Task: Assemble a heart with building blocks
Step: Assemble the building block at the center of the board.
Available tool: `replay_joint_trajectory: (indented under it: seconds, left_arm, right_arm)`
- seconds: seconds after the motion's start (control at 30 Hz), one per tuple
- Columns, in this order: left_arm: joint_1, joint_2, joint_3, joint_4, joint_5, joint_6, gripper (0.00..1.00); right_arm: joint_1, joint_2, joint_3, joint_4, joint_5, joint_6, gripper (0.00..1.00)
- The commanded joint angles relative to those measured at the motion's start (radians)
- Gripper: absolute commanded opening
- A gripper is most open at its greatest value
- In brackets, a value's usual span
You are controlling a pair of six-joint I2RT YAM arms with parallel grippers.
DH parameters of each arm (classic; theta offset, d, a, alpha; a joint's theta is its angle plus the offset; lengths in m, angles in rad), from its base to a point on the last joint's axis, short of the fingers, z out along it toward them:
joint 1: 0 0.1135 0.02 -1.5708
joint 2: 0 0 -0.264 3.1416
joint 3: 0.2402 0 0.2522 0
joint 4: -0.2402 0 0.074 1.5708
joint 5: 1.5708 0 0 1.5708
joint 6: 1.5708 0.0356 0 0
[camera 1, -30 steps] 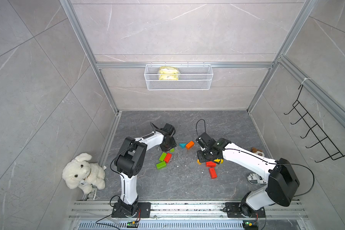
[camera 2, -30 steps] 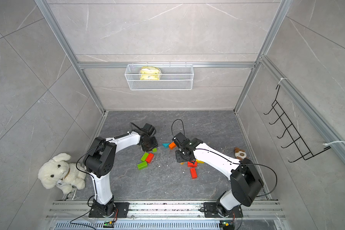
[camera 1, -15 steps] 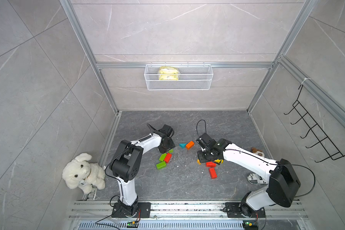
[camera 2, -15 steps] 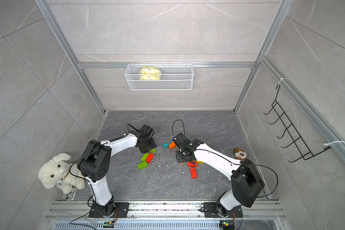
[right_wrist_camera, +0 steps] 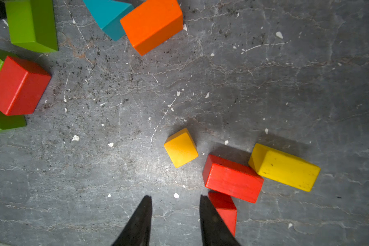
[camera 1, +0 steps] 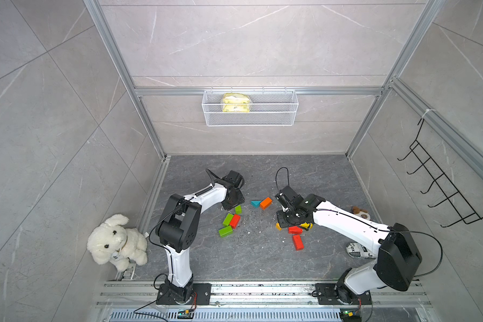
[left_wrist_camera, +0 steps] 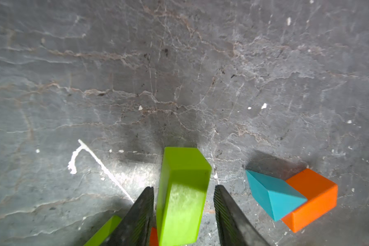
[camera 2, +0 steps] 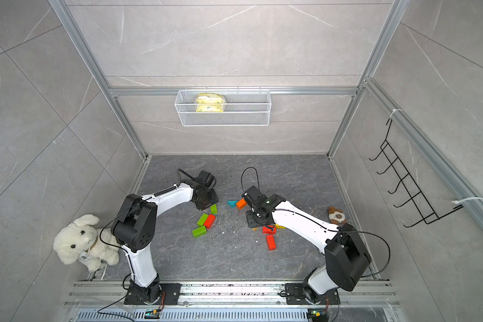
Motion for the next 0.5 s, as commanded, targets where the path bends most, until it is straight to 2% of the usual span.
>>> replay_joint_trajectory:
  seconds: [0.0, 0.47]
  left_arm:
    - [0.0, 0.022, 0.02, 0.004, 0.047, -0.012, 0.47]
    - [-0.031, 0.047, 0.044, 0.075, 0.107, -0.122, 0.38]
  right_arm:
    - [0.006, -0.036, -0.01, -0.016, 0.014, 0.018, 0.41]
    - [0.005, -0.034, -0.003, -0.019, 0.015, 0.012, 0.39]
